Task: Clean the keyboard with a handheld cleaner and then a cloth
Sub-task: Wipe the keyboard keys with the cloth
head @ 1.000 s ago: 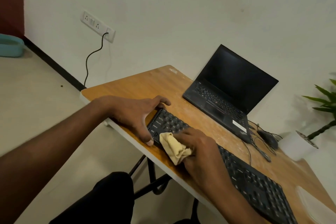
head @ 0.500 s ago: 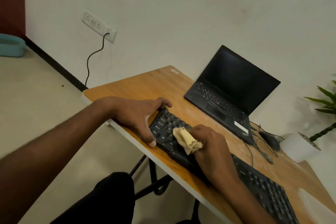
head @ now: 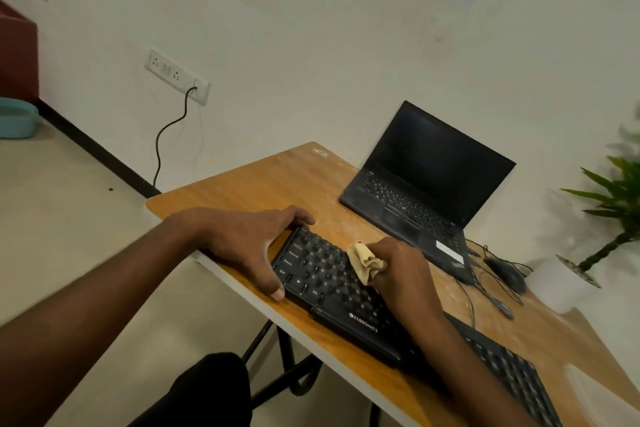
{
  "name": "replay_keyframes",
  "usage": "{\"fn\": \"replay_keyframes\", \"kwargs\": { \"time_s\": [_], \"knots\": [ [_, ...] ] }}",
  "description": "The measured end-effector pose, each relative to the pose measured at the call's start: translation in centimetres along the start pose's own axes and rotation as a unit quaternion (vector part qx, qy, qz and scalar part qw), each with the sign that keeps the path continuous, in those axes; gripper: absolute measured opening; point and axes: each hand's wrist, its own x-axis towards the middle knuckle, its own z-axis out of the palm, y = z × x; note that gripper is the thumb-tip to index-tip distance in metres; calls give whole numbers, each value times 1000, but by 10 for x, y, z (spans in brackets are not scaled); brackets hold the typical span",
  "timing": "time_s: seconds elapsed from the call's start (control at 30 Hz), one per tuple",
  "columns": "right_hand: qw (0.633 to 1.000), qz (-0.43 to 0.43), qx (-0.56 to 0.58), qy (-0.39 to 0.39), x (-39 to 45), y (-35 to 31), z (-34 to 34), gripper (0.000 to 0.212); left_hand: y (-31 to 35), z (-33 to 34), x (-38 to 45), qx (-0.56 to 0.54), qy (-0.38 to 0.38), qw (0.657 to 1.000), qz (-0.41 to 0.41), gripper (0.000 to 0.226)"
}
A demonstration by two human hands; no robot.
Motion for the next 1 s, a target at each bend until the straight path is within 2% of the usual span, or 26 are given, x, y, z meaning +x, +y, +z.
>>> {"fn": "replay_keyframes", "kwargs": {
  "time_s": [0.07,0.13,0.27,0.43,0.53,0.7,0.8,0.87,1.0],
  "knots": [
    [999,-32,18,5,-21,-5,-5,28,-1,-1,0,-1,4,1000,5,119],
    [998,-53,33,-5,-45,-10,-13,36,-3,-2,0,-5,2,1000,8,120],
    [995,-70,48,-52,-79,-15,-14,44,-5,1,2,2,6,1000,8,121],
    [994,-71,59,-52,-70,-12,-14,44,3,4,1,41,16,999,19,129],
    [996,-70,39,-33,-44,-11,-16,35,7,6,-1,75,21,997,18,132],
    [998,13,60,-23,-6,-2,-16,28,4,5,-1,79,10,997,13,130],
    [998,-16,55,-22,-19,-3,-17,28,4,5,0,83,6,996,14,130],
    [998,-41,50,-27,-38,-8,-19,37,3,4,1,84,3,996,16,130],
    [994,-64,54,-70,-71,-19,-23,42,1,5,1,70,-4,997,16,129]
  ]
}}
